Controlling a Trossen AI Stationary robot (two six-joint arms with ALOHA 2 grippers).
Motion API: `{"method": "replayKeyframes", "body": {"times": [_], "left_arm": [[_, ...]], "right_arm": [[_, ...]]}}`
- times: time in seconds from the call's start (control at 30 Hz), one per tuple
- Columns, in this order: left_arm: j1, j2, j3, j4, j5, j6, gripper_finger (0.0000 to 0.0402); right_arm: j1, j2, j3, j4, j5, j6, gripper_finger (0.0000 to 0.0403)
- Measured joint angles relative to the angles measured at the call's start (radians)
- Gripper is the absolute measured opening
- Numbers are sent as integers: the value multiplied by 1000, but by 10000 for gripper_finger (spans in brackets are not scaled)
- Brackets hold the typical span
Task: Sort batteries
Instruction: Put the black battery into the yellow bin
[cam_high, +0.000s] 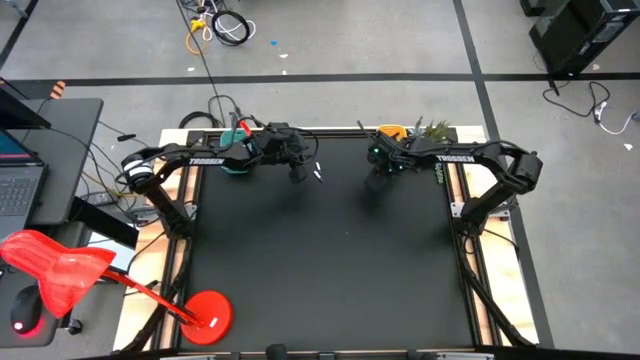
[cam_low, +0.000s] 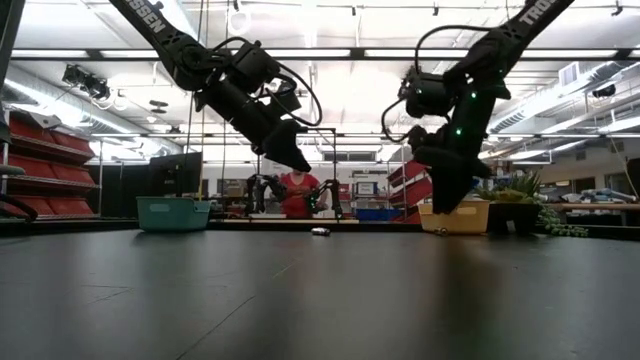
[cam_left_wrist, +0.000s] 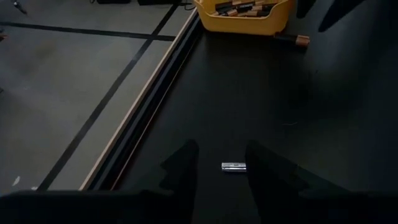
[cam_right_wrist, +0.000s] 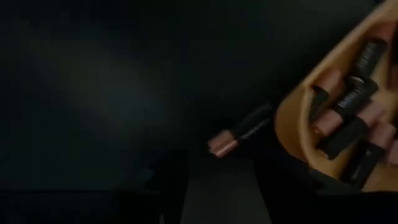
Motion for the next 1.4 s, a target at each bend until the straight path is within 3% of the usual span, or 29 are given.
{"method": "replayKeyframes", "body": {"times": [0.27, 0.83, 1.17, 1.4], "left_arm": [[-7, 0, 0, -8, 0, -9, 140], [-6, 0, 0, -15, 0, 4, 140], [-6, 0, 0, -18, 0, 9, 140], [-6, 0, 0, -41, 0, 9, 140]], "right_arm": [[-15, 27, -13, 28, 5, 109, 184], [-17, 152, -3, 104, 42, 115, 184], [17, 158, -5, 227, 66, -27, 168], [51, 158, 46, 204, 57, -132, 165]]}}
